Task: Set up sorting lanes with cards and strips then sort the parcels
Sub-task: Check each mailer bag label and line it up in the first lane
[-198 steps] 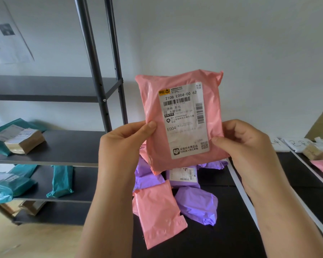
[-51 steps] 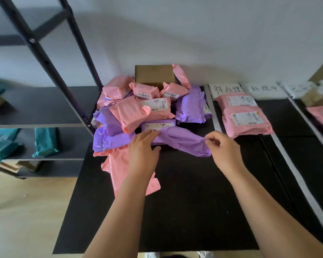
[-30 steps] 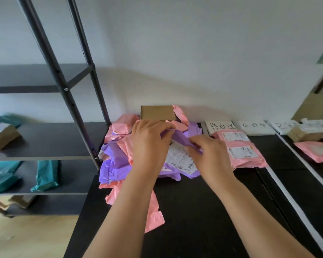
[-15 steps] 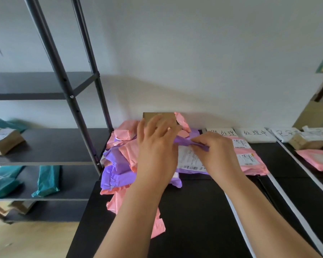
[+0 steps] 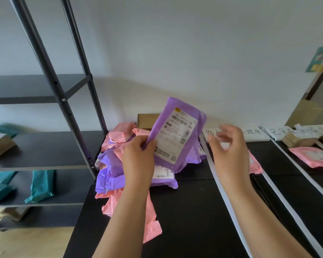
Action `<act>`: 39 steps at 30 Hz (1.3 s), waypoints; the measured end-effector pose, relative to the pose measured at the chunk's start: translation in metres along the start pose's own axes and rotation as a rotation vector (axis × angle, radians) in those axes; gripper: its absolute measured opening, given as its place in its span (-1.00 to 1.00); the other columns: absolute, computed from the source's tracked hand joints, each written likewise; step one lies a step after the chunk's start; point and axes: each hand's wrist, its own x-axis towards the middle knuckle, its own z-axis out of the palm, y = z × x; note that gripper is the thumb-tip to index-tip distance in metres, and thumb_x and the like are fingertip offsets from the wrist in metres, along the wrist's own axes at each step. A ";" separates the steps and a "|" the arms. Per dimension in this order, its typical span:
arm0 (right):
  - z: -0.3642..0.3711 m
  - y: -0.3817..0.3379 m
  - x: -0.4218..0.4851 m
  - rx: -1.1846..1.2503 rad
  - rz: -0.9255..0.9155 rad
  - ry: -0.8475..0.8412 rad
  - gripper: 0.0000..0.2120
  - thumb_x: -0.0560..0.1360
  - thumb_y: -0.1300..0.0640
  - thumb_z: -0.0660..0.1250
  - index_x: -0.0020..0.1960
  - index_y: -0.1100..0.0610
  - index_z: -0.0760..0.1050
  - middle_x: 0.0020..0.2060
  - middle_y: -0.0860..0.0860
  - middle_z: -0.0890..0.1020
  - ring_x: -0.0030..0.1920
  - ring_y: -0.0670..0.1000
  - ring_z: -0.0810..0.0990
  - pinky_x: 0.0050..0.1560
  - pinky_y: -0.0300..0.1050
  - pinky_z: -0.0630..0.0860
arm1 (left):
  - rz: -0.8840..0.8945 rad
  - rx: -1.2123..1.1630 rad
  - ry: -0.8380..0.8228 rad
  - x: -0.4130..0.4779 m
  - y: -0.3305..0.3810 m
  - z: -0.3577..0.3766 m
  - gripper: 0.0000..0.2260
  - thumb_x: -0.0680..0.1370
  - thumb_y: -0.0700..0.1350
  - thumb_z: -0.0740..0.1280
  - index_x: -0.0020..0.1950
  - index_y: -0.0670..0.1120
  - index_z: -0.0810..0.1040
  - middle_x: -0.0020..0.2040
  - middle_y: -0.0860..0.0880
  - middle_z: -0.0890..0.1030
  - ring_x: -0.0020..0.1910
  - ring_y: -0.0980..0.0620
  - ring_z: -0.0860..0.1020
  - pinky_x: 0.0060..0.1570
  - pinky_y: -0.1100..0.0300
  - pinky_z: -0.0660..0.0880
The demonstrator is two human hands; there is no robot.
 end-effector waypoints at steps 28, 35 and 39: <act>-0.018 -0.039 -0.011 0.286 0.029 -0.250 -0.96 0.50 0.12 0.44 -0.12 0.06 0.61 -0.20 -0.11 0.72 -0.11 -0.12 0.70 -0.16 -0.16 0.67 | -0.054 -0.683 -0.065 -0.023 0.064 -0.039 -0.85 0.55 -0.08 0.41 0.01 -0.11 0.73 -0.08 -0.06 0.74 -0.05 -0.02 0.70 -0.01 0.15 0.64; -0.022 -0.046 -0.014 0.378 0.038 -0.286 -0.95 0.49 0.19 0.45 -0.14 0.11 0.61 -0.18 0.04 0.72 -0.09 0.05 0.72 -0.03 0.14 0.66 | -0.080 -0.789 0.032 -0.022 0.062 -0.044 -0.96 0.46 -0.13 0.51 -0.15 -0.09 0.74 -0.13 -0.14 0.73 -0.17 -0.05 0.64 -0.08 0.08 0.60; -0.025 -0.054 -0.012 0.377 0.025 -0.306 -0.88 0.45 0.07 0.45 -0.06 0.08 0.58 -0.12 -0.02 0.72 -0.04 -0.02 0.71 -0.08 -0.02 0.66 | -0.069 -0.790 -0.013 -0.022 0.064 -0.047 -0.93 0.44 -0.13 0.52 -0.24 -0.03 0.72 -0.18 -0.11 0.73 -0.24 -0.01 0.68 -0.29 0.20 0.58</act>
